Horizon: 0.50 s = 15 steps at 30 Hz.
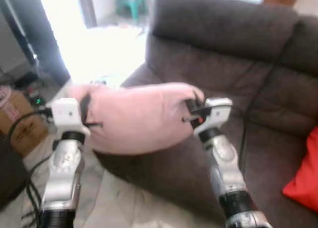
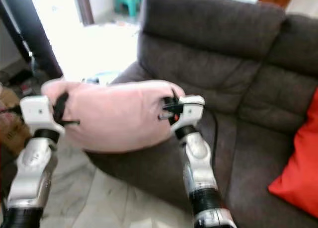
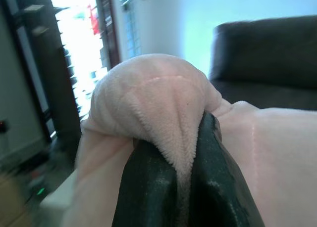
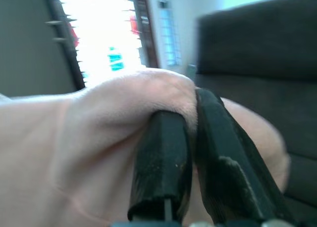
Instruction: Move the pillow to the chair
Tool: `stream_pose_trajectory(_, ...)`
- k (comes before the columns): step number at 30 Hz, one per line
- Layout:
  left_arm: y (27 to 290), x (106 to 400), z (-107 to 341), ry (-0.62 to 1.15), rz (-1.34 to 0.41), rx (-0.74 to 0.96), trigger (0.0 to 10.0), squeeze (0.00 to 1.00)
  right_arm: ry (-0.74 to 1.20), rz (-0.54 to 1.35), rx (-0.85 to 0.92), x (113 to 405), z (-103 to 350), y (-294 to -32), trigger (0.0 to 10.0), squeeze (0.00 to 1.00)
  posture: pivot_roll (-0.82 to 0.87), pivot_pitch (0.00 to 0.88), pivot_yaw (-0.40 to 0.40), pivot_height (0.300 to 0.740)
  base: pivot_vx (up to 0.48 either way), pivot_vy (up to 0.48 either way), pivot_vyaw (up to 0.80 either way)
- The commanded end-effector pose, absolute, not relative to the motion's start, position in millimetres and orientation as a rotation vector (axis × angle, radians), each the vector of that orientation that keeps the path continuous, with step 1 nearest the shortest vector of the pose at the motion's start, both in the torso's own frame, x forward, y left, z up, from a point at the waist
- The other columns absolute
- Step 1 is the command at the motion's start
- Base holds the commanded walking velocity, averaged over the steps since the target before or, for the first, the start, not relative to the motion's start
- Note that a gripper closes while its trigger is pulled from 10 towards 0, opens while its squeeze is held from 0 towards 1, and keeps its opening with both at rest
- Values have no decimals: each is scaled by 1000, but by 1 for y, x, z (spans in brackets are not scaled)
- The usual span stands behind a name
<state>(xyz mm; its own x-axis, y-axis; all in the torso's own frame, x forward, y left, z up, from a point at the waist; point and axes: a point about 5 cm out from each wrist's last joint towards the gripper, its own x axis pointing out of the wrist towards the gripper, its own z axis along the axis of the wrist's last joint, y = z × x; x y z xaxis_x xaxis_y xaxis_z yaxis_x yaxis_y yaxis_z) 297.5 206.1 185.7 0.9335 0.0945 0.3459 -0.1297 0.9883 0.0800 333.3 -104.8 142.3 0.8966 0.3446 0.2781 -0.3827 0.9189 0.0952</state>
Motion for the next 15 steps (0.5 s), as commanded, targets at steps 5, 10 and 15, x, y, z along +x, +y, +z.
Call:
stream_pose_trajectory(5, 191, 299, 199, -410, 61, 100, 10000, 0, -339, 348, 151, 334, 158, -114, 10000, 0, 131, 52, -8, 740, 320, 0, 0)
stream_pose_trajectory(10, 192, 298, 198, -404, 65, 100, 10000, 0, -334, 355, 153, 333, 158, -112, 10000, 0, 131, 56, -11, 740, 319, 0, 0)
stream_pose_trajectory(15, 193, 298, 197, -400, 65, 99, 10000, 0, -332, 359, 152, 334, 158, -111, 10000, 0, 131, 56, -11, 740, 322, 0, 0)
